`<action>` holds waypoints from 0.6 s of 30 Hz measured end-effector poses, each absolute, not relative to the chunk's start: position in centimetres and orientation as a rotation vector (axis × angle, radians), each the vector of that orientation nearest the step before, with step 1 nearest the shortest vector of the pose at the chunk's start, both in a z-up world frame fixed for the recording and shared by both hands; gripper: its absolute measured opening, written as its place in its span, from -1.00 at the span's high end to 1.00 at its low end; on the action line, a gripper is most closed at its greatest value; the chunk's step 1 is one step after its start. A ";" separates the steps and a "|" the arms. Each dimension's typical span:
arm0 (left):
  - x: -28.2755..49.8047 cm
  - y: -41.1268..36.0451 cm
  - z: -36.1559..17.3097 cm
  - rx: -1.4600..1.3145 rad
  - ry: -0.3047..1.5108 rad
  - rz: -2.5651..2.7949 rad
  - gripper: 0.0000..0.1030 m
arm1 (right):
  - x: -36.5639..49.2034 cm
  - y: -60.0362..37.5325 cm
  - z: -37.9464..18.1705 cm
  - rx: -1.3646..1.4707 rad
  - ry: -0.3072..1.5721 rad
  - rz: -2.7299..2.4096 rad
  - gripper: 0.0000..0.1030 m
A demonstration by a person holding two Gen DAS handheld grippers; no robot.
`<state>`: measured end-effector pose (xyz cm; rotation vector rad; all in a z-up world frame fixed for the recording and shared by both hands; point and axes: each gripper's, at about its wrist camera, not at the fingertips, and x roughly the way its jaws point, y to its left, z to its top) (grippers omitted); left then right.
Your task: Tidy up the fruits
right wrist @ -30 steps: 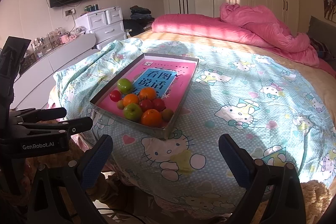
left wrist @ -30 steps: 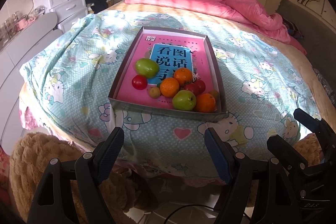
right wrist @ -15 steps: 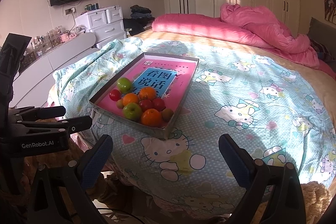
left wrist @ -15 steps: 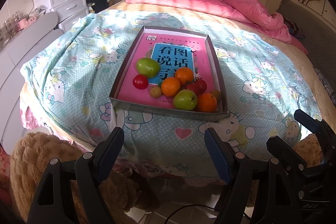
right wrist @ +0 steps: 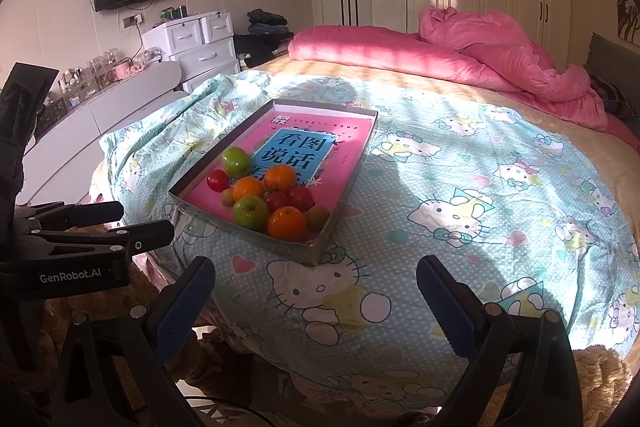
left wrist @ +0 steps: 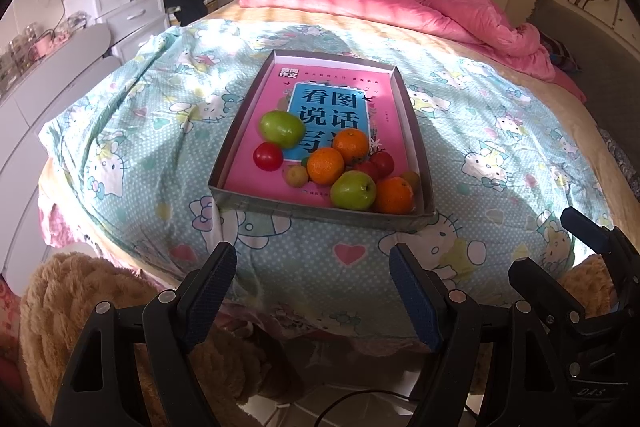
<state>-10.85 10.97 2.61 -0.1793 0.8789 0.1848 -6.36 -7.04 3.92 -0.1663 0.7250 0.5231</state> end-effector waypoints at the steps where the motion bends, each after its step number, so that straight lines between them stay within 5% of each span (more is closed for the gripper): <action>1: -10.9 11.0 2.6 -0.179 0.878 0.186 -0.55 | -6.4 -7.1 3.9 -0.166 0.724 0.523 -0.97; 18: -10.4 11.8 2.3 -0.158 0.881 0.229 -0.55 | -5.8 -7.6 3.6 -0.140 0.747 0.505 -0.97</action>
